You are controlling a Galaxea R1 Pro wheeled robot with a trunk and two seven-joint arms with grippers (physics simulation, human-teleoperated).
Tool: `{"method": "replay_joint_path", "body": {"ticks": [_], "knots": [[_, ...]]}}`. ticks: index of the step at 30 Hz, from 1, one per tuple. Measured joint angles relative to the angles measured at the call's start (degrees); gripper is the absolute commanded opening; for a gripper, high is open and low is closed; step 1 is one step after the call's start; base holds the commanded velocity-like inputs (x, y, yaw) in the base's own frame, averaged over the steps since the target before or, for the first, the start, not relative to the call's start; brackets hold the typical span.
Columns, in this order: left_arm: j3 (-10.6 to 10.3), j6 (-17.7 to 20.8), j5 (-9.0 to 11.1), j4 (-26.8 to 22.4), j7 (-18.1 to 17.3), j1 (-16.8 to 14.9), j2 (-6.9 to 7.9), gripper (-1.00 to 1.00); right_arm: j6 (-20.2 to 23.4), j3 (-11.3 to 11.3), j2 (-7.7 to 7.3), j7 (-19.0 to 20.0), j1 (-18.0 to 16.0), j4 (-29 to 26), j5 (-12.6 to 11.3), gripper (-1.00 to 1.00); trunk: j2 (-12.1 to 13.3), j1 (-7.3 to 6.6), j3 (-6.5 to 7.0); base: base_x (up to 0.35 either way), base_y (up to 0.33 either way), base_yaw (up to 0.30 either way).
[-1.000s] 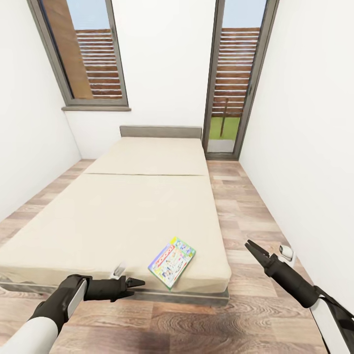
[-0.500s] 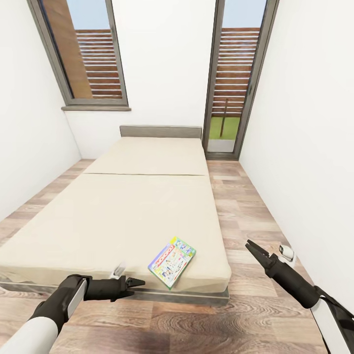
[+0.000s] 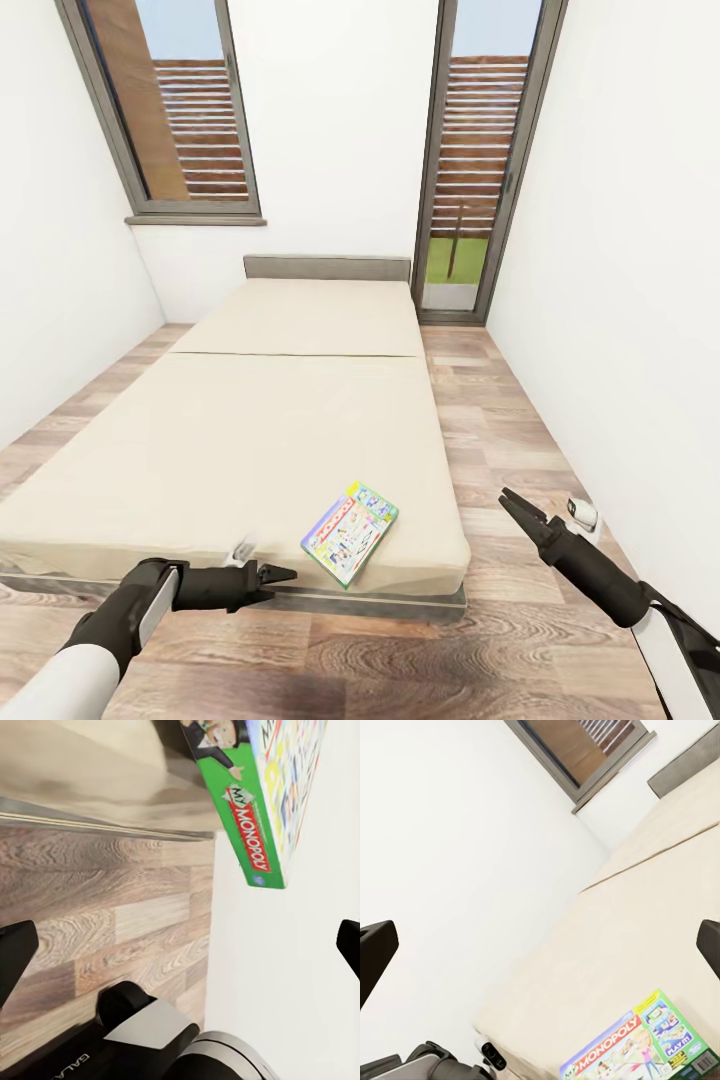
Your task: Put all the toys in the child's room - the three board games (two on the bed and one on the table), the two jigsaw puzzles on the table, and the tennis ball on the table - inside the toy box on the table in the child's room.
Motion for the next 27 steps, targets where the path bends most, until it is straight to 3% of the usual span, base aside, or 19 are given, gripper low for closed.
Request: {"method": "replay_joint_path", "body": {"ticks": [6,16,27], "knots": [[-0.5,-2.2,0.0,0.0,-0.2,0.0,-0.13,1.00,0.0,0.0,0.03,-0.1,0.0,0.0,0.0,1.00,0.0,-0.01,0.00,0.093,-0.121,0.000],[-3.4,-3.1,-0.1,0.0,-0.4,0.0,-0.18,1.00,0.0,0.0,0.08,-0.1,0.0,0.1,0.0,1.00,0.0,0.00,0.00,0.036,-0.063,0.000],[-4.0,-3.3,-0.2,0.0,-0.5,0.0,-0.33,1.00,0.0,0.0,0.02,-0.1,0.0,0.1,0.0,1.00,0.0,0.00,0.00,0.004,-0.008,0.000]]}}
